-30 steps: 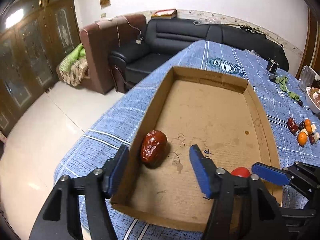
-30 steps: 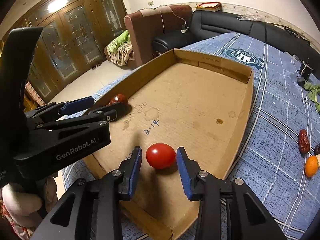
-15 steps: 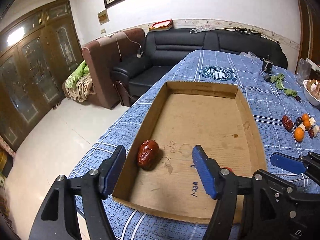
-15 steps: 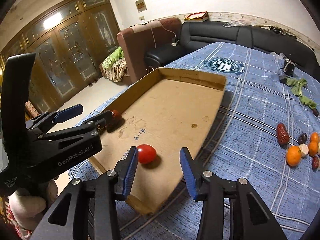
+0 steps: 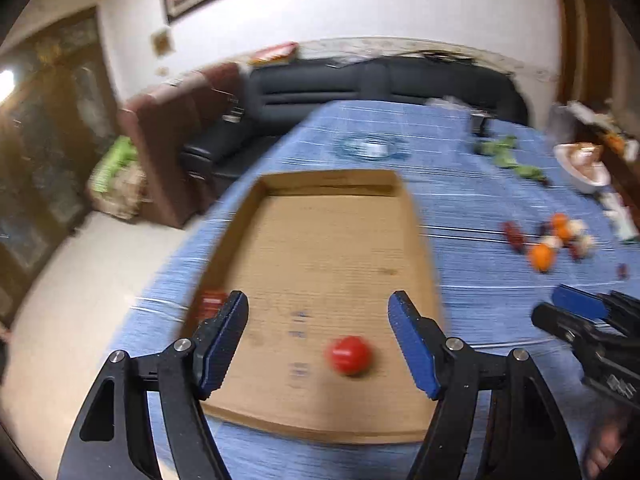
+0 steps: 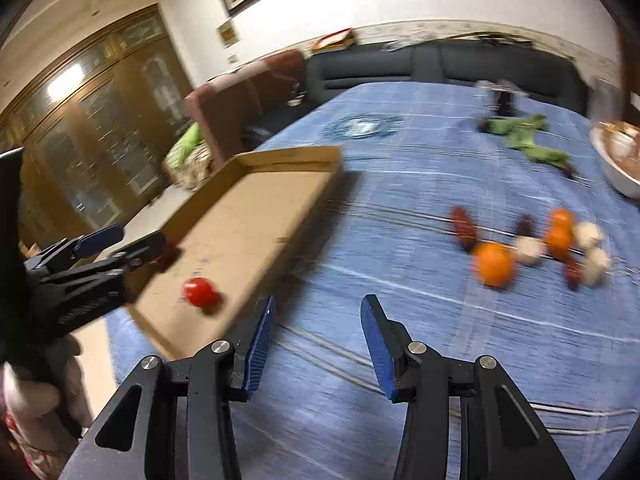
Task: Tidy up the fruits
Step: 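Open both tools to release the date and tomato in the tray, then grasp a mandarin orange with the left tool while the right tool grasps a red date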
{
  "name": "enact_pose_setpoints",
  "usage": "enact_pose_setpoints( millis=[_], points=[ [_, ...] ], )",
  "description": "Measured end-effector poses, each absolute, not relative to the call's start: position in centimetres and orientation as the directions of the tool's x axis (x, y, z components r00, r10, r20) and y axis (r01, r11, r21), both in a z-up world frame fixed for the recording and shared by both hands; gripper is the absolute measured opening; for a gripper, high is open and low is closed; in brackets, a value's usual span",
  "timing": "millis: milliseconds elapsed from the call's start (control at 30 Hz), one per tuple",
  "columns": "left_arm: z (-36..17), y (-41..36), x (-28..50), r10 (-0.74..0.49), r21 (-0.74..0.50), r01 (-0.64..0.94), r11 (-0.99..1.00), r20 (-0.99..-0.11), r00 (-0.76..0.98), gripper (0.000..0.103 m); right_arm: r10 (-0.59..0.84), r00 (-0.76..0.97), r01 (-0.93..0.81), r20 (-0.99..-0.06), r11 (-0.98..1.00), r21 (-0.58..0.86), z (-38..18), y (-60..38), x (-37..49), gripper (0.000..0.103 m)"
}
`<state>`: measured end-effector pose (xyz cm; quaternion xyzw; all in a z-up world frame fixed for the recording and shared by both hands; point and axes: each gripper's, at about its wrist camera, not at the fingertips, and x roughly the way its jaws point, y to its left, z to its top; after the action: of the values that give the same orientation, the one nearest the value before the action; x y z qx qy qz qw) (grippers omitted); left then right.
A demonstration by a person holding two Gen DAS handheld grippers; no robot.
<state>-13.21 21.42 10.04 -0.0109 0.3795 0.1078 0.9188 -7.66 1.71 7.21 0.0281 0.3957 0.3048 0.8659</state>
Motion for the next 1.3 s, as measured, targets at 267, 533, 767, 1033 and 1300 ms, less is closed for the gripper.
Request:
enact_pose_setpoints(
  millis=[267,533,767,1033,1300],
  points=[
    [8.8,13.2,-10.1,-0.039,-0.023,0.032,0.999,-0.735,0.677,0.073,0.370,0.630,-0.183,-0.682,0.925,0.333,6.4,-12.6,-5.7,0.049],
    [6.6,7.6,-6.1,-0.141,-0.063,0.144,0.988,-0.761,0.634,0.072,0.247,0.688,0.063,-0.683,0.916,0.396,5.3,-21.8,-4.4,0.049],
    [5.1,6.1,-3.5,-0.187,-0.105,0.168,0.980,-0.766,0.615,0.072,0.138,0.676,0.153,-0.724,0.935,0.321,3.9,-23.6,-2.8,0.049],
    [3.3,3.6,-0.7,-0.223,-0.124,0.207,0.971,-0.782,0.582,0.072,0.069,0.635,0.213,-0.769,0.942,0.261,2.5,-24.0,-0.1,0.049],
    [1.8,2.4,1.9,-0.214,-0.116,0.205,0.972,-0.800,0.561,0.071,0.052,0.634,0.205,-0.772,0.951,0.232,1.9,-23.8,0.6,0.048]
  ],
)
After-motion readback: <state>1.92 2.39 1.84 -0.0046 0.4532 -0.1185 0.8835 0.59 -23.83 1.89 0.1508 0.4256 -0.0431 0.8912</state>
